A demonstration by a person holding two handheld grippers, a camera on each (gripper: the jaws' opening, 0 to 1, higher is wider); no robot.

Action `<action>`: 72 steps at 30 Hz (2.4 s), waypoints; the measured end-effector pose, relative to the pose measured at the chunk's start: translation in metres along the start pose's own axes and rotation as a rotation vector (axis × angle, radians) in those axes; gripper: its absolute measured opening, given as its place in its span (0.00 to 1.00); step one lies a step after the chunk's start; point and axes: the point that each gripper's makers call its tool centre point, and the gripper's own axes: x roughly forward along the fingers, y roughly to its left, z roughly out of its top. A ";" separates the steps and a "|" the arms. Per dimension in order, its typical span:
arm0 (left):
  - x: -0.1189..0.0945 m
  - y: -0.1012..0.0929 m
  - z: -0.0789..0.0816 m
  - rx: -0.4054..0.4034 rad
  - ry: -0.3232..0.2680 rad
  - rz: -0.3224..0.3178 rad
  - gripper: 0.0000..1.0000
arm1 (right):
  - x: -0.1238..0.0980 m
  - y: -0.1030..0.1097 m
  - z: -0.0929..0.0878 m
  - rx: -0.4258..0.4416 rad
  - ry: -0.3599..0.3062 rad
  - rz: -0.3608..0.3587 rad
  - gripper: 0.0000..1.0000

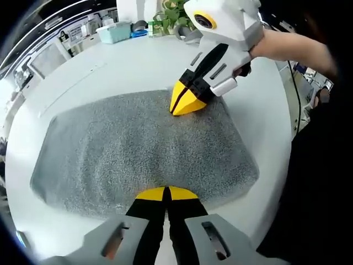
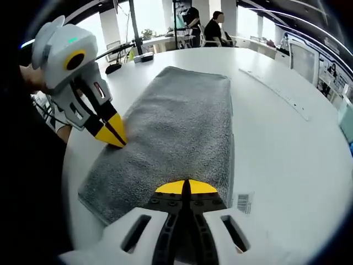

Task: Fold the towel on the table until its edges align and the towel forms a compact rectangular stack.

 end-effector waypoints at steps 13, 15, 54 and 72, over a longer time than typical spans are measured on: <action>-0.001 0.005 -0.002 0.012 0.011 0.023 0.01 | -0.002 0.006 -0.002 -0.028 -0.020 -0.086 0.00; -0.001 0.005 -0.002 0.002 0.002 0.025 0.01 | -0.002 0.005 -0.002 -0.011 -0.024 -0.082 0.00; -0.002 0.020 -0.003 -0.017 -0.009 0.058 0.01 | -0.008 0.026 -0.011 -0.005 -0.041 -0.070 0.00; -0.002 0.023 -0.002 -0.015 -0.022 0.063 0.01 | -0.009 0.030 -0.012 0.011 -0.041 -0.051 0.00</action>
